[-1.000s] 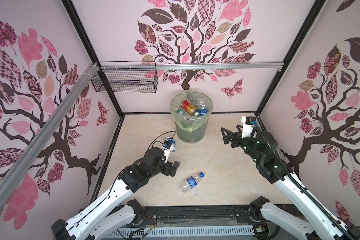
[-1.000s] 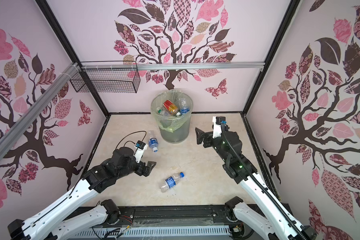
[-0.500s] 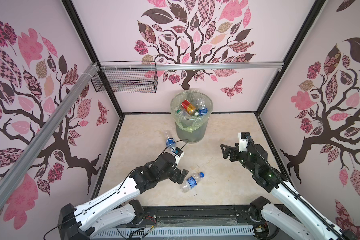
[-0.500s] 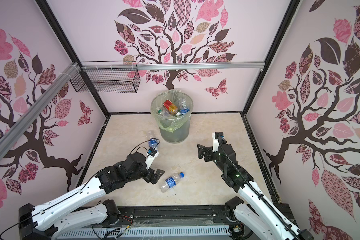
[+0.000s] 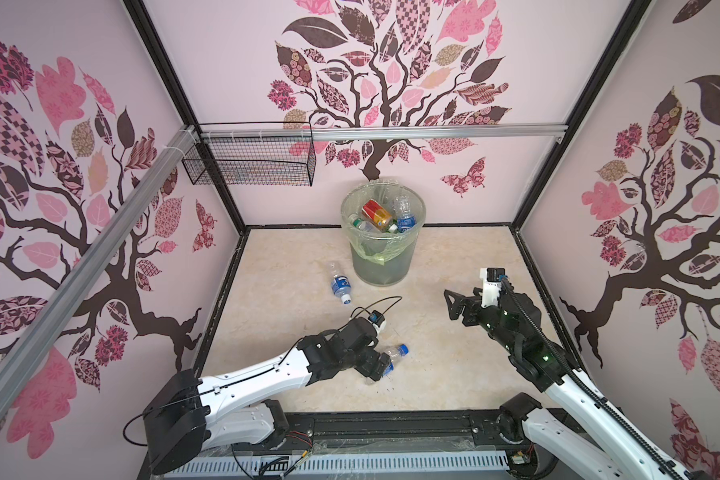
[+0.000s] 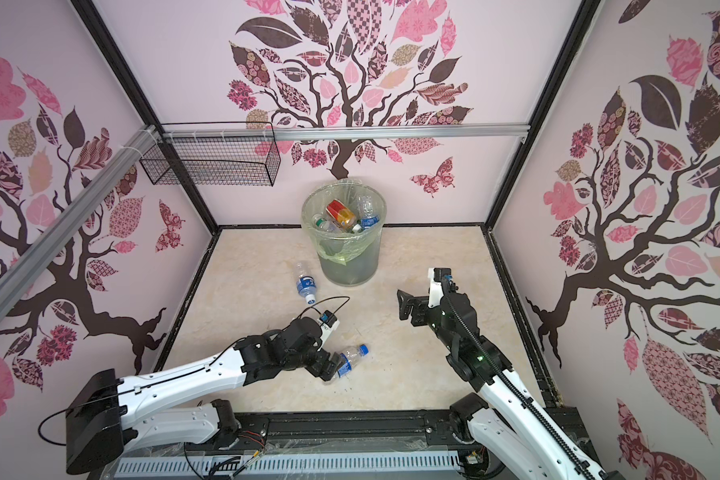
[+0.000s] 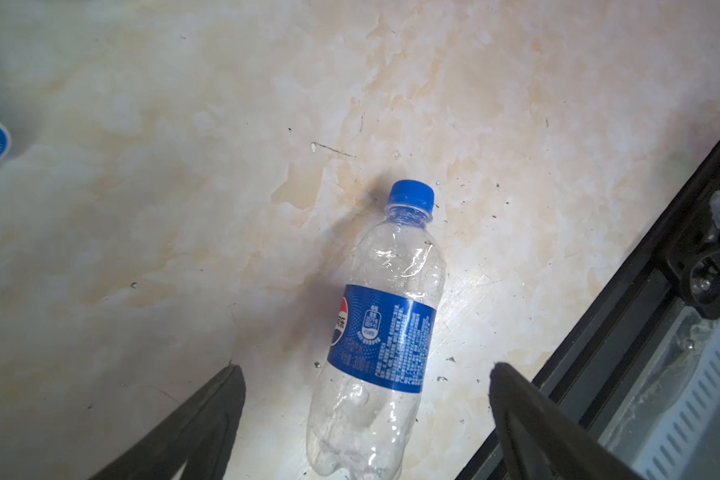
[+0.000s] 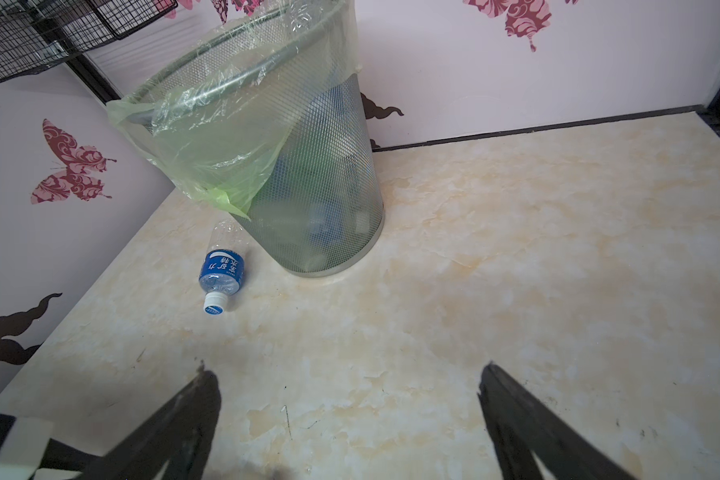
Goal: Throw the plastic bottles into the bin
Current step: 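Open the right gripper and withdraw it while the left gripper grasps a blue-cap bottle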
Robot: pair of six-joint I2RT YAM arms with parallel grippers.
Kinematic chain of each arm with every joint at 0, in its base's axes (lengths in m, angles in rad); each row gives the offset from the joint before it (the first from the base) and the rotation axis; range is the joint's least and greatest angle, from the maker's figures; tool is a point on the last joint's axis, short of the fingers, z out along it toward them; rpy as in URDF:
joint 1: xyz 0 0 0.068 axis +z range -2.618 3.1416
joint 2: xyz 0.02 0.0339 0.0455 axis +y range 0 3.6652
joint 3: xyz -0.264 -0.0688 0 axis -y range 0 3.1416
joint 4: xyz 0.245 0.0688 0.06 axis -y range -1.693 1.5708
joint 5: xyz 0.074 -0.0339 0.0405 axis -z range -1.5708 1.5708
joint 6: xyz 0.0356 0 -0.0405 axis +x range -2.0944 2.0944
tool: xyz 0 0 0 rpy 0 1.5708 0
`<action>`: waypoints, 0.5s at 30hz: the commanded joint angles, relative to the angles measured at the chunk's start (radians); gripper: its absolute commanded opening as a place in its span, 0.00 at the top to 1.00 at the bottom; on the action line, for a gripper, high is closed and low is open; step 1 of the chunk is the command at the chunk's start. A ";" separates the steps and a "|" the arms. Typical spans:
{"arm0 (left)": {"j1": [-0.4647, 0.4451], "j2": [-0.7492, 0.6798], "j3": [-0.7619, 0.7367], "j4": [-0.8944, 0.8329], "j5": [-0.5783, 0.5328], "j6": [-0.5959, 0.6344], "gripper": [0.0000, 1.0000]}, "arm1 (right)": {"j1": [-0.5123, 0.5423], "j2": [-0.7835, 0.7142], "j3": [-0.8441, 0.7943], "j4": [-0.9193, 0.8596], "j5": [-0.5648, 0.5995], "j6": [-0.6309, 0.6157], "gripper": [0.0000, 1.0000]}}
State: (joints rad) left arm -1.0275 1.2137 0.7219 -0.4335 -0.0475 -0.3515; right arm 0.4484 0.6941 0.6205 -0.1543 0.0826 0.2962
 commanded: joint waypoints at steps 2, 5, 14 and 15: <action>-0.022 0.081 0.017 0.045 0.001 -0.037 0.05 | -0.003 -0.022 -0.010 -0.010 0.003 0.015 0.00; -0.032 0.139 0.036 0.054 0.003 -0.046 0.07 | -0.002 -0.033 -0.010 -0.015 0.004 0.013 0.00; -0.051 0.270 0.073 0.057 0.012 -0.032 0.18 | -0.003 -0.046 -0.013 -0.017 0.004 0.010 0.00; -0.052 0.280 0.078 0.053 0.011 -0.032 0.20 | -0.004 -0.048 -0.013 -0.015 0.005 0.009 0.00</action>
State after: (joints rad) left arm -1.0725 1.4761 0.7540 -0.3923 -0.0399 -0.3897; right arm 0.4484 0.6590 0.6121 -0.1558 0.0826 0.2996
